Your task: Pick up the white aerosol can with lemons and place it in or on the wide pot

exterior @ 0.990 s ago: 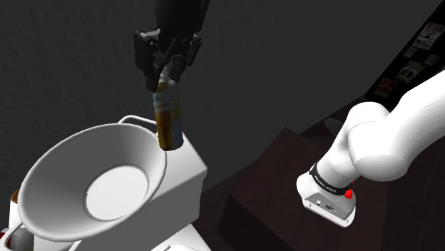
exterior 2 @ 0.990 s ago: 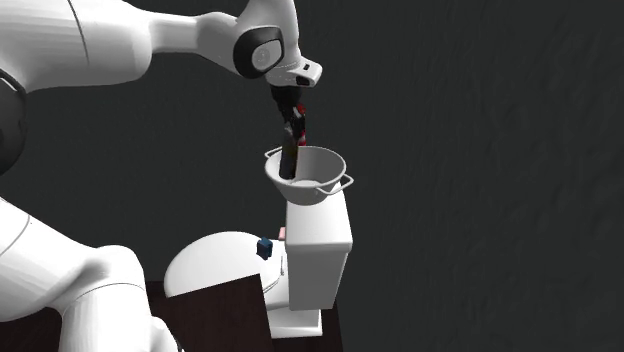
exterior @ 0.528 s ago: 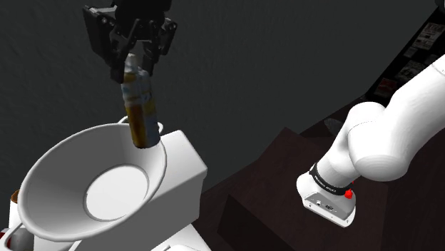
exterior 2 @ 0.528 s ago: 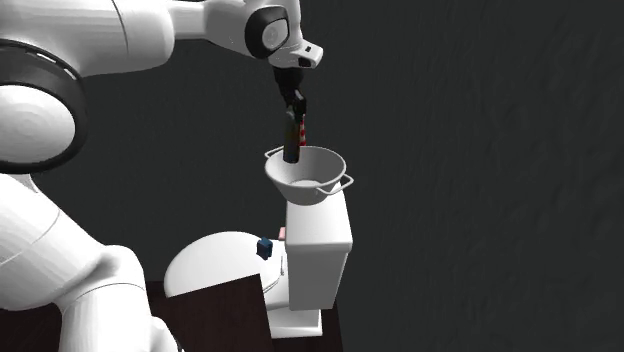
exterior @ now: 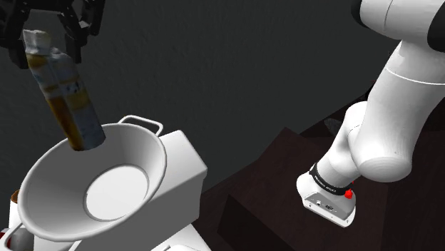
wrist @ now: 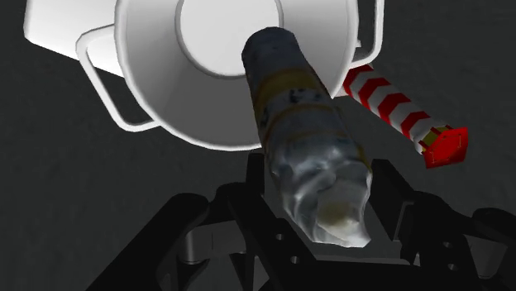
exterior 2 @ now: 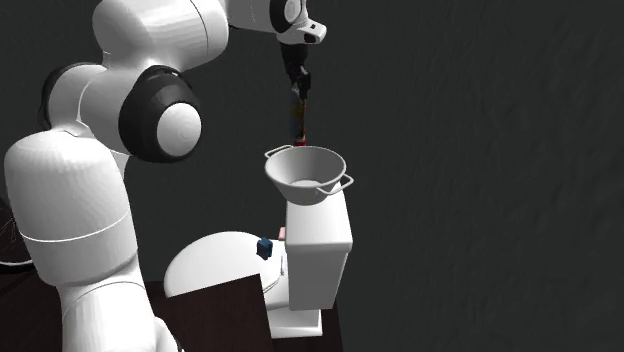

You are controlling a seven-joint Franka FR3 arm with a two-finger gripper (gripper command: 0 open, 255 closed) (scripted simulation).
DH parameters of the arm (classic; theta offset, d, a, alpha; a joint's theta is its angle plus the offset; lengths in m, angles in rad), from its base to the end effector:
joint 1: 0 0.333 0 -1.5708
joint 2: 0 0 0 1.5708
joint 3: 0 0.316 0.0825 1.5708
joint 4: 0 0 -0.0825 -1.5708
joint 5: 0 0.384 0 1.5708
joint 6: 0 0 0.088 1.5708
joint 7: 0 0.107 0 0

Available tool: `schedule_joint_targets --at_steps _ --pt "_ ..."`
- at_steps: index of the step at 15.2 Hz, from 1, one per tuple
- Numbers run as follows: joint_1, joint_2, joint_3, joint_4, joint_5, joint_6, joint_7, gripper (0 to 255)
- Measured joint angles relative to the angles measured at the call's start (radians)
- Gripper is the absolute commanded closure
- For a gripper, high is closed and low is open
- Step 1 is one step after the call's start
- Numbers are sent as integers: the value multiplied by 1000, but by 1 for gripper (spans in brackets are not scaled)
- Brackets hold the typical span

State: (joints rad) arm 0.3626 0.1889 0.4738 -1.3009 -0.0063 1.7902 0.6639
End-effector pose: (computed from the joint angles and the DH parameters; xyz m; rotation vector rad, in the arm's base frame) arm 0.4445 0.4407 0.6765 -2.8463 -0.2164 -0.2619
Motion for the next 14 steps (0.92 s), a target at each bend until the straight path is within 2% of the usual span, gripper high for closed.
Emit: schedule_joint_targets --at_steps 1,3,14 --pt "26 57 5 83 -33 -29 21 255" --pt "43 94 5 125 -55 -38 35 255" --pt "12 35 3 -102 -21 134 17 255"
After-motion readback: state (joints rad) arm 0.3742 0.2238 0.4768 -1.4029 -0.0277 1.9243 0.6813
